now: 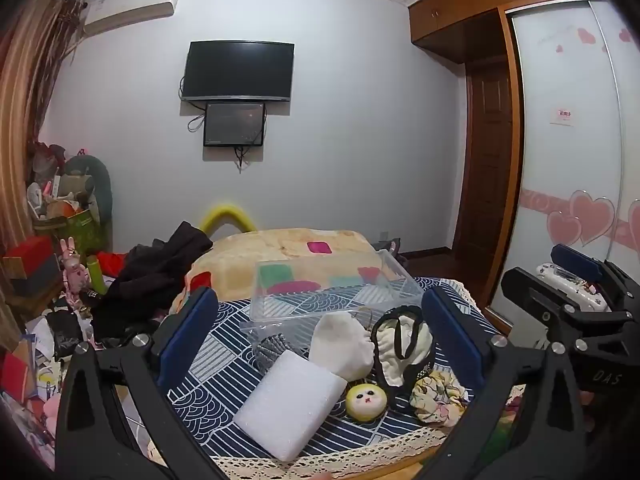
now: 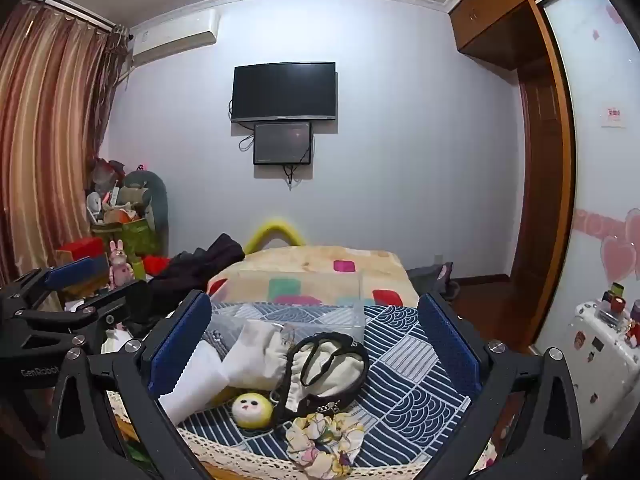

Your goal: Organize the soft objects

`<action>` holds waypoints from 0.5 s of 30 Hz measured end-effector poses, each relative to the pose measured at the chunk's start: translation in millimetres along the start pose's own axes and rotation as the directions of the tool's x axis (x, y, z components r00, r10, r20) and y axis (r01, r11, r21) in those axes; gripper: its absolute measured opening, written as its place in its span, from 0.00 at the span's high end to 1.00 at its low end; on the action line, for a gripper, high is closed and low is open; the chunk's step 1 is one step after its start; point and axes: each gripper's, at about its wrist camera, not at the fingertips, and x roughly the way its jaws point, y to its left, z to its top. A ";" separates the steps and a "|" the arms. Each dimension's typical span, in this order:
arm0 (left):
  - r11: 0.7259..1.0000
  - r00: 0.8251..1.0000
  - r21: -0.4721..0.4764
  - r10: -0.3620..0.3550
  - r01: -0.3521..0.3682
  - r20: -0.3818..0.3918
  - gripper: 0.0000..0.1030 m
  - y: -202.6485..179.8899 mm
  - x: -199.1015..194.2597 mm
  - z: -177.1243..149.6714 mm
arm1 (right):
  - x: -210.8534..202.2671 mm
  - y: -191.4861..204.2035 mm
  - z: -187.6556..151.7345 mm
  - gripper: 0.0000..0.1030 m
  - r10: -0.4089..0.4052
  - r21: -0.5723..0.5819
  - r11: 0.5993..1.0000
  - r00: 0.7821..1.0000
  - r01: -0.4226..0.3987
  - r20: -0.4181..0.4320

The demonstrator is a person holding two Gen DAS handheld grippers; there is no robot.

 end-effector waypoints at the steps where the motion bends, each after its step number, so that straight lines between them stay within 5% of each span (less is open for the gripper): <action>1: 1.000 1.000 -0.005 -0.002 0.002 -0.002 0.00 0.4 0.4 0.4 | -0.2 -0.3 -0.1 0.00 -0.001 0.001 1.000 1.000 0.001 -0.006; 15: 1.000 1.000 -0.009 0.014 -0.014 0.019 0.00 0.1 0.1 -1.2 | -4.9 -5.0 1.5 0.00 -0.007 0.015 1.000 1.000 0.007 0.001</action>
